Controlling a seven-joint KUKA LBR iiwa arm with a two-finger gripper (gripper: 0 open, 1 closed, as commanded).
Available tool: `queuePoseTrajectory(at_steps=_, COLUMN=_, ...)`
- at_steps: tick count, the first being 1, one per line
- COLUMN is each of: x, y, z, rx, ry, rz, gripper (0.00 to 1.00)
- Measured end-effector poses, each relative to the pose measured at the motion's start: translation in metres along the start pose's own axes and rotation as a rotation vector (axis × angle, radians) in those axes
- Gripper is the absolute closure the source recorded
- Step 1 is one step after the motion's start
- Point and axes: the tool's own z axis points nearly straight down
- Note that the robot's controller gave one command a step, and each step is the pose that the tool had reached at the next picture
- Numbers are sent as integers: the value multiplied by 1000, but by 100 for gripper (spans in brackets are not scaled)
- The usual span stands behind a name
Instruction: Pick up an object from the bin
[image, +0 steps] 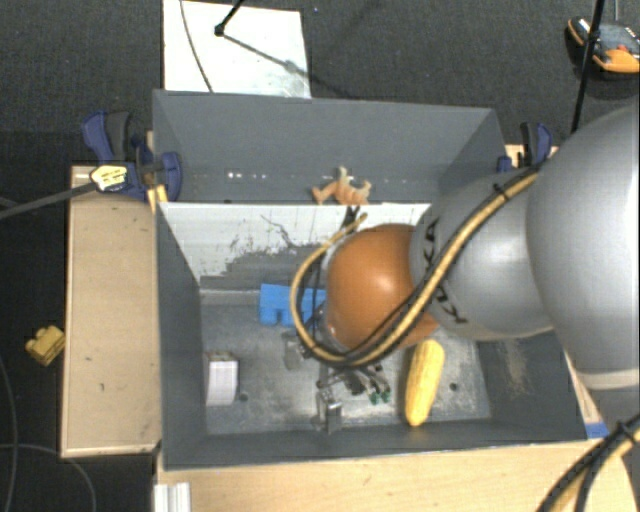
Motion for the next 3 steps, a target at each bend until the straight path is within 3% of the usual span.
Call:
queuePoseTrajectory(at_steps=1, x=11, y=-16, z=11, rx=-1, ry=-2, rz=-74, gripper=0)
queuePoseTrajectory(at_steps=2, x=23, y=-79, z=-4, rx=-1, ry=-3, rz=11, gripper=0)
queuePoseTrajectory(at_steps=3, x=25, y=-109, z=8, rx=0, ry=-1, rz=-94, gripper=0)
